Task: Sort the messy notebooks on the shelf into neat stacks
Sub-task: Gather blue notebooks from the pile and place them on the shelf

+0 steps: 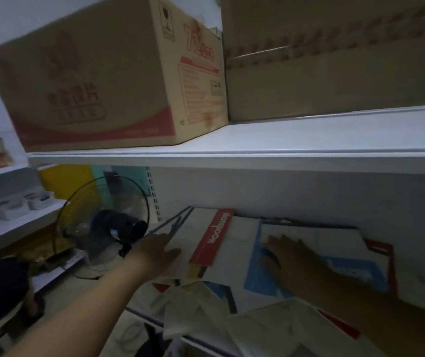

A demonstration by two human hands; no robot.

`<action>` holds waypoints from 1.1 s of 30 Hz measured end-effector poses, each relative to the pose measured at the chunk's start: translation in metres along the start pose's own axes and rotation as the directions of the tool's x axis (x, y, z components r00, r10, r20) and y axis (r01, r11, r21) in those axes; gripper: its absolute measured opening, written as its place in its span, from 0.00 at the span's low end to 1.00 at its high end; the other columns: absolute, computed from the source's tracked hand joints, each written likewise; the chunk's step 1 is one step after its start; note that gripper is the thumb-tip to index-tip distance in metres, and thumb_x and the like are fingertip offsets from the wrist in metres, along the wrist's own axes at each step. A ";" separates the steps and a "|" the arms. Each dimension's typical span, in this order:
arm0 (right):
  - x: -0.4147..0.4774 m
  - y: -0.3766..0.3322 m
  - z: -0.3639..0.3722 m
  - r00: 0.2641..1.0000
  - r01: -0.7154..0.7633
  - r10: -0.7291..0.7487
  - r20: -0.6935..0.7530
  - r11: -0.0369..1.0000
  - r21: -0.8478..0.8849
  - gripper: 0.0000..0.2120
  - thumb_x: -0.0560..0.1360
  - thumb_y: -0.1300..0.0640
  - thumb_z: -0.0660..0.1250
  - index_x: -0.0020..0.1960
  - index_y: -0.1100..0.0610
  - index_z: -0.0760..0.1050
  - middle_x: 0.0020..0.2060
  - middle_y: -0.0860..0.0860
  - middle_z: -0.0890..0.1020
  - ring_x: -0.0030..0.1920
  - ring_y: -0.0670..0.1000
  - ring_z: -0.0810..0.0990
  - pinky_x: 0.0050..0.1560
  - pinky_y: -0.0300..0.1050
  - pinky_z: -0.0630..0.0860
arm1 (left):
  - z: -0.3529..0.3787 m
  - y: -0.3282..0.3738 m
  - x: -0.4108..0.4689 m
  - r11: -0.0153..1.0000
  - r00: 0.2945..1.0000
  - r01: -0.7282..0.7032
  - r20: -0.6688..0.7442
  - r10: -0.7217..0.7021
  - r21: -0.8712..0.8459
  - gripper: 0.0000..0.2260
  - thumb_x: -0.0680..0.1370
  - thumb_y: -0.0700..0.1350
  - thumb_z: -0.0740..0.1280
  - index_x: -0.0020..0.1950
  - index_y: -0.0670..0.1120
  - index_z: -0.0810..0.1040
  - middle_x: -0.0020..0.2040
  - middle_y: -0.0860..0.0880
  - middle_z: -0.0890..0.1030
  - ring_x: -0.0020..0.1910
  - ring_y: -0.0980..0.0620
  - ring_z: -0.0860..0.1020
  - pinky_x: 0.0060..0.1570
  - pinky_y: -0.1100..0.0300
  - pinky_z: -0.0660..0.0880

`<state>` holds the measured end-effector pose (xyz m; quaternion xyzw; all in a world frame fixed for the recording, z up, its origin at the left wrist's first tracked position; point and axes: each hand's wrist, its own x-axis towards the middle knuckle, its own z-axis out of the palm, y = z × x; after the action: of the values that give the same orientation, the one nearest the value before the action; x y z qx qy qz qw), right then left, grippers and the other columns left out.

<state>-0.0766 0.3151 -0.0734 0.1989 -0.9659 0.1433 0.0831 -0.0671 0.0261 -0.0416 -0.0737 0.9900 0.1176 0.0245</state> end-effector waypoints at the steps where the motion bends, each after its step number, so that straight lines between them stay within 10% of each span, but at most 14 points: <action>1: -0.002 0.000 0.000 0.997 -0.029 0.038 -0.072 0.992 0.125 0.64 0.53 0.18 0.24 0.60 0.58 0.75 0.57 0.55 0.79 0.57 0.51 0.76 0.56 0.44 0.69 | -0.003 -0.001 0.011 1.000 1.000 -0.003 0.007 0.002 0.018 0.26 0.79 0.59 0.58 0.73 0.46 0.63 0.72 0.47 0.67 0.67 0.48 0.70 0.63 0.58 0.69; 6: -0.002 -0.006 0.004 0.815 0.041 0.083 -0.574 0.979 0.200 0.47 0.74 0.29 0.38 0.42 0.64 0.82 0.34 0.51 0.82 0.33 0.46 0.79 0.37 0.29 0.64 | -0.014 -0.015 0.042 0.997 0.996 -0.060 0.063 0.063 -0.057 0.25 0.73 0.60 0.68 0.62 0.43 0.74 0.59 0.48 0.76 0.57 0.50 0.76 0.48 0.64 0.73; 10: -0.010 -0.025 0.004 0.684 0.027 0.135 -0.717 0.977 0.210 0.34 0.79 0.37 0.44 0.44 0.58 0.80 0.37 0.45 0.76 0.36 0.38 0.72 0.38 0.29 0.64 | -0.023 -0.034 0.062 0.943 0.989 -0.071 0.103 0.110 -0.324 0.16 0.69 0.50 0.75 0.51 0.44 0.76 0.44 0.51 0.76 0.42 0.54 0.77 0.31 0.68 0.74; 13: -0.012 -0.048 -0.003 0.704 -0.139 0.367 -0.608 0.911 0.389 0.20 0.79 0.40 0.48 0.48 0.51 0.74 0.43 0.47 0.78 0.42 0.44 0.74 0.47 0.35 0.66 | -0.030 -0.045 0.064 0.565 0.938 0.147 0.296 0.182 -0.812 0.14 0.74 0.35 0.69 0.59 0.40 0.74 0.51 0.43 0.79 0.48 0.45 0.78 0.37 0.55 0.81; 16: -0.011 -0.072 -0.004 0.616 -0.119 0.512 -0.599 0.812 0.571 0.12 0.80 0.47 0.51 0.48 0.47 0.72 0.44 0.44 0.76 0.42 0.41 0.74 0.49 0.34 0.66 | -0.026 -0.048 0.059 0.294 0.870 0.302 0.388 0.304 -0.907 0.13 0.75 0.29 0.62 0.57 0.39 0.78 0.51 0.40 0.81 0.51 0.40 0.79 0.45 0.48 0.80; 20: -0.008 -0.115 0.009 0.704 0.129 0.118 -0.701 0.949 0.289 0.19 0.81 0.42 0.46 0.46 0.45 0.74 0.43 0.45 0.77 0.45 0.44 0.74 0.50 0.29 0.66 | -0.016 -0.039 0.047 0.217 0.830 0.368 0.425 0.362 -0.904 0.07 0.77 0.35 0.63 0.50 0.39 0.81 0.42 0.40 0.84 0.46 0.41 0.80 0.42 0.48 0.81; 23: -0.003 -0.136 0.024 0.938 0.171 -0.129 -0.322 0.980 0.106 0.25 0.80 0.41 0.43 0.53 0.50 0.76 0.50 0.47 0.80 0.53 0.47 0.73 0.64 0.36 0.59 | -0.012 -0.033 0.041 0.239 0.780 0.379 0.448 0.437 -0.894 0.11 0.78 0.45 0.65 0.52 0.40 0.83 0.49 0.38 0.84 0.50 0.40 0.82 0.48 0.43 0.79; 28: -0.012 -0.116 0.030 0.931 -0.138 0.234 -0.280 0.936 0.324 0.19 0.79 0.43 0.56 0.61 0.52 0.76 0.59 0.38 0.74 0.63 0.36 0.67 0.64 0.24 0.56 | -0.001 -0.027 0.040 0.364 0.846 0.244 0.380 0.373 -0.899 0.12 0.77 0.36 0.65 0.60 0.45 0.74 0.55 0.40 0.78 0.54 0.39 0.77 0.47 0.44 0.79; 33: -0.015 -0.072 0.023 0.718 -0.618 0.658 -0.226 0.753 0.228 0.23 0.78 0.48 0.62 0.70 0.54 0.64 0.69 0.51 0.68 0.69 0.52 0.66 0.70 0.50 0.63 | 0.003 -0.032 0.042 0.290 0.835 0.322 0.415 0.362 -0.901 0.09 0.78 0.35 0.63 0.57 0.41 0.77 0.54 0.38 0.79 0.53 0.39 0.77 0.48 0.41 0.78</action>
<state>-0.0360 0.2503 -0.0807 -0.1649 -0.9394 0.2565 0.1567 -0.1041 -0.0103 -0.0549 -0.0231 0.6666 0.6994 0.2570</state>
